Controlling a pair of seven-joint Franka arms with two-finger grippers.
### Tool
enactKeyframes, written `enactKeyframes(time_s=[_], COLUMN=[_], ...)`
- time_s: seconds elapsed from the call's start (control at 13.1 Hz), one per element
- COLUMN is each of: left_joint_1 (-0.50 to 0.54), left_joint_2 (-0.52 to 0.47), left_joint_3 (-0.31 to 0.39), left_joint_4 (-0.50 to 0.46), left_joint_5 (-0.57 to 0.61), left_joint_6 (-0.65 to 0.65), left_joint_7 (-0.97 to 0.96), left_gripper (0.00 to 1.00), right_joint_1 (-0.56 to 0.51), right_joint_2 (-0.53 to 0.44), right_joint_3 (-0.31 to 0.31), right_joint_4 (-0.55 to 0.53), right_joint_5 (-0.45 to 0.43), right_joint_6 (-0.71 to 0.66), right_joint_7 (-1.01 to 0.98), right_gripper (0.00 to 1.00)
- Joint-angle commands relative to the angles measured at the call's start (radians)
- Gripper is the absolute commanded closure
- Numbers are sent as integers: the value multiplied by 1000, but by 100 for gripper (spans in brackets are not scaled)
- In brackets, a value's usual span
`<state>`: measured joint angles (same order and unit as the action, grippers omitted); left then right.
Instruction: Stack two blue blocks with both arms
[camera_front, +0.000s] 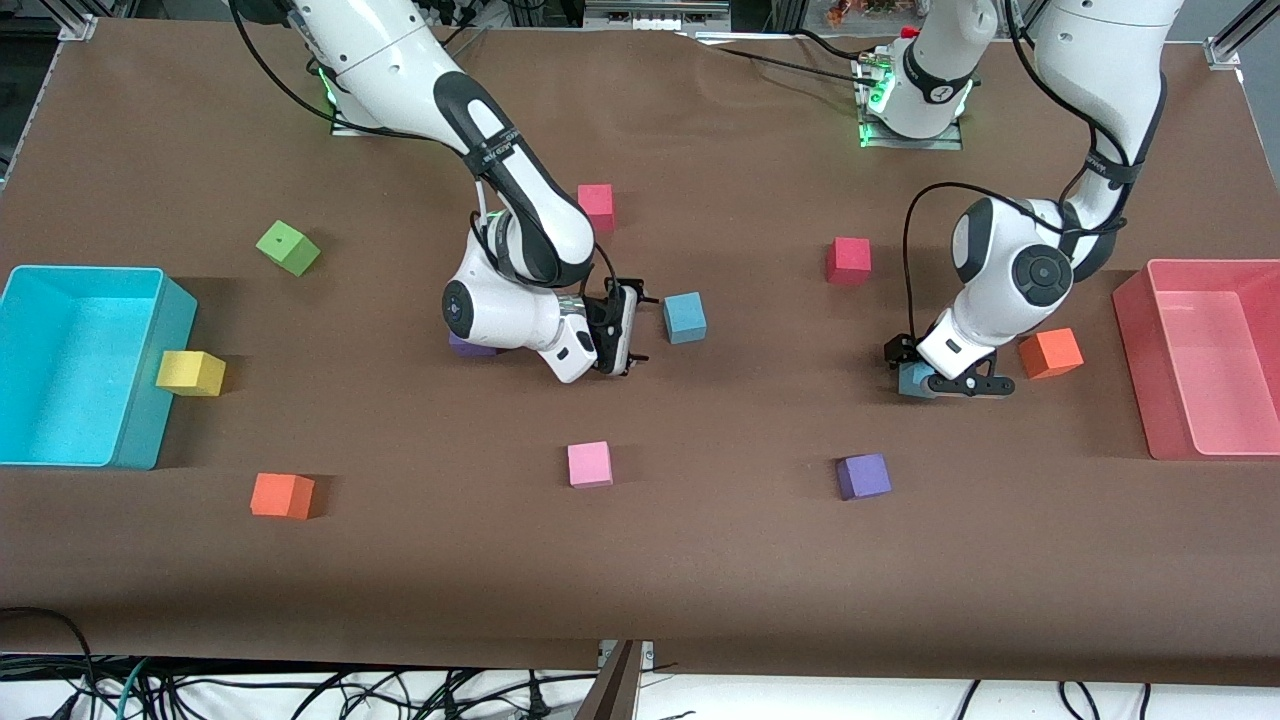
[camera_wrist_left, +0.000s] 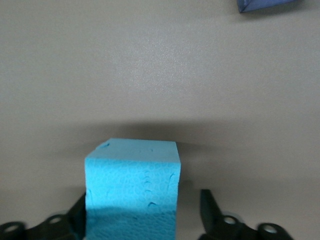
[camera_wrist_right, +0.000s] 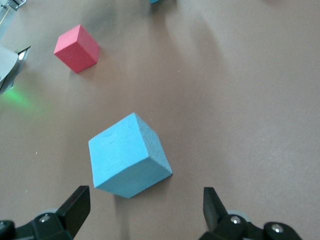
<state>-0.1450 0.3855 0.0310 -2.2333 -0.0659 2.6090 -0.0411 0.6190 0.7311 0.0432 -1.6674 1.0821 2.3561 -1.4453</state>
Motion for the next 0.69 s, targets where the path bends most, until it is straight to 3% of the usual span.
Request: enactKeyframes(time_s=[0.0, 0.08, 0.23, 0.38, 0.61], left_joint_1=[-15, -16, -15, -15, -39], left_joint_2=[1, -4, -65, -161, -178], left_joint_3=[6, 6, 6, -32, -133], left_joint_4=[7, 7, 20, 41, 213], left_joint_5=[-31, -31, -31, -37, -37], left_joint_6=[8, 8, -12, -143, -419], left_joint_7=[1, -2, -5, -119, -354], left_gripper=[92, 100, 100, 100, 100], right_joint_1=[-8, -8, -8, -8, -31], right_joint_2=[-6, -6, -6, -7, -6], right_joint_3=[12, 12, 12, 12, 14], right_joint_4=[-21, -23, -28, -25, -29], right_joint_5=[28, 28, 28, 24, 28], right_joint_6=[8, 3, -4, -38, -106], right_joint_7=[-70, -58, -69, -70, -102], right_gripper=[0, 0, 0, 0, 0])
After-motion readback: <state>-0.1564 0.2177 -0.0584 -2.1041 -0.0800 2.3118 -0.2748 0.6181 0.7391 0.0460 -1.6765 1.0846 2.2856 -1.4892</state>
